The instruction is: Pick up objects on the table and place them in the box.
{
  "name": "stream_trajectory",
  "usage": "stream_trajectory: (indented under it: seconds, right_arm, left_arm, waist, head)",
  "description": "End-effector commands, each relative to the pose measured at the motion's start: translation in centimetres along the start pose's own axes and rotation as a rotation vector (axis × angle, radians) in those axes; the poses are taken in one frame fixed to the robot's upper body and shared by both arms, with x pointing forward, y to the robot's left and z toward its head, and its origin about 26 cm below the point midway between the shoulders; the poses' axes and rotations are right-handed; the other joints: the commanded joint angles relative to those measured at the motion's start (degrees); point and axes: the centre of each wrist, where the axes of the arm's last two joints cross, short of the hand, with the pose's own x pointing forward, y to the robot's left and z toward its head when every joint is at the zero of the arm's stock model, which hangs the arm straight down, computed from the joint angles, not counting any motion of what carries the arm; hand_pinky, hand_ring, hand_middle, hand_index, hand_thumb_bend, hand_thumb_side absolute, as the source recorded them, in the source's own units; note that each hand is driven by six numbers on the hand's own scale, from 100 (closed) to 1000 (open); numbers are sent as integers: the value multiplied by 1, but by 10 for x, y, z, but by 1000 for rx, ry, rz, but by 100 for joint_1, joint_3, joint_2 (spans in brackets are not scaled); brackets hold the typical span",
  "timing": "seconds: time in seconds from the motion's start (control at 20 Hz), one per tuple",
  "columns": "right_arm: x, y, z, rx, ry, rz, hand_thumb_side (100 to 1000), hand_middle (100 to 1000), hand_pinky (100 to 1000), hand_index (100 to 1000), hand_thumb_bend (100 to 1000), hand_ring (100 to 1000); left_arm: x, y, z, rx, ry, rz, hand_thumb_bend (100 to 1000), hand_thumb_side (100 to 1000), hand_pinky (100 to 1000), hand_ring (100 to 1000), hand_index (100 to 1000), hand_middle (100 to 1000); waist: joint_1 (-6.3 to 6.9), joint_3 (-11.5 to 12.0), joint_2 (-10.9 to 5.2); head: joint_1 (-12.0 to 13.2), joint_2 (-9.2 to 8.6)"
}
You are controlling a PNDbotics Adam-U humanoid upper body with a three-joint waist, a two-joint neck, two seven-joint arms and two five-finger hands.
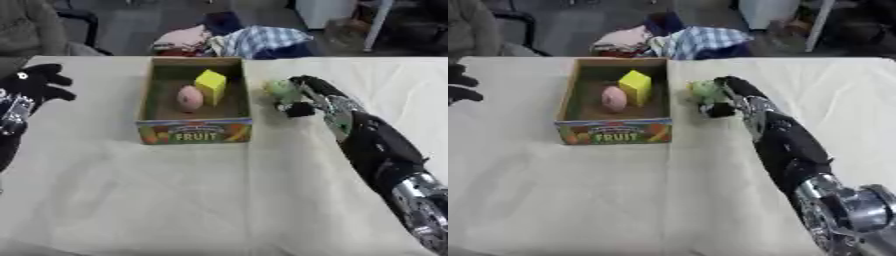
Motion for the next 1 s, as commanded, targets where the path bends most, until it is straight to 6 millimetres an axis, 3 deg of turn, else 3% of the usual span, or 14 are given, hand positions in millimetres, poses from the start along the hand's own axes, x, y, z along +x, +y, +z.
stream_trajectory:
  seconds: [0.05, 0.15, 0.35, 0.6, 1.0]
  right_arm:
    - [1, -9, -1, -72, 14, 35, 383, 617, 598, 724, 257, 611]
    - [3, -11, -1, -129, 4, 46, 272, 469, 581, 562, 235, 545]
    - [9, -26, -3, -270, -47, 38, 200, 347, 576, 434, 200, 533]
    - [26, -57, -4, -385, -180, 9, 162, 326, 576, 413, 175, 529]
    - [80, -91, -2, -425, -455, 3, 137, 337, 589, 426, 188, 540]
  left_arm:
    - [7, 4, -3, -1, -23, -15, 323, 801, 862, 666, 845, 680]
    - [7, 4, -4, 0, -24, -15, 323, 801, 863, 666, 845, 680]
    - [6, 4, -3, 2, -22, -16, 321, 802, 863, 666, 845, 680]
    - [7, 5, -3, 3, -22, -18, 320, 801, 862, 665, 844, 681]
    - [8, 5, -3, 2, -26, -18, 319, 800, 863, 666, 844, 681]
  waist:
    - [27, 15, -42]
    - [24, 15, -42]
    - [9, 2, -45]
    - [-3, -17, -55]
    - [-10, -13, -74]
  head:
    - [-18, -43]
    - [-15, -44]
    - [3, -48]
    - [17, -44]
    - [-15, -42]
